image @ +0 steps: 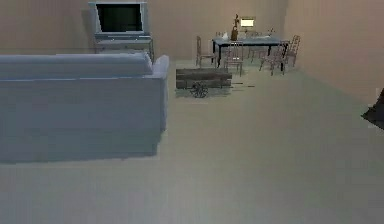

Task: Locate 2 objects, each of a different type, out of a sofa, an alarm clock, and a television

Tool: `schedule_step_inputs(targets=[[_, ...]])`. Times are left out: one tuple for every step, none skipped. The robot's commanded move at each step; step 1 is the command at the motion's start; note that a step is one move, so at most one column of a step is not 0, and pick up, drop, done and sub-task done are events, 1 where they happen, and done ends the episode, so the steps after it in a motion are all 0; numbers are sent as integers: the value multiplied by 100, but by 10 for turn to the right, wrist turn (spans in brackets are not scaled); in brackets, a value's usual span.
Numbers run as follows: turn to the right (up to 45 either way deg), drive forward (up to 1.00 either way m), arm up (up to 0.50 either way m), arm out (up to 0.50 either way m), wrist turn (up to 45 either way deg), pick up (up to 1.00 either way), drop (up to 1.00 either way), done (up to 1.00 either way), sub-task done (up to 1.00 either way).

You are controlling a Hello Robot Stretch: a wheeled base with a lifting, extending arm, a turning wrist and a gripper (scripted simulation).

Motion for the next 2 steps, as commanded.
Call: schedule_step_inputs(targets=[[-60, 0, 0, 0, 0, 0, 0, 0, 0], [0, 40, 0, 0, 0, 0, 0, 0, 0]])
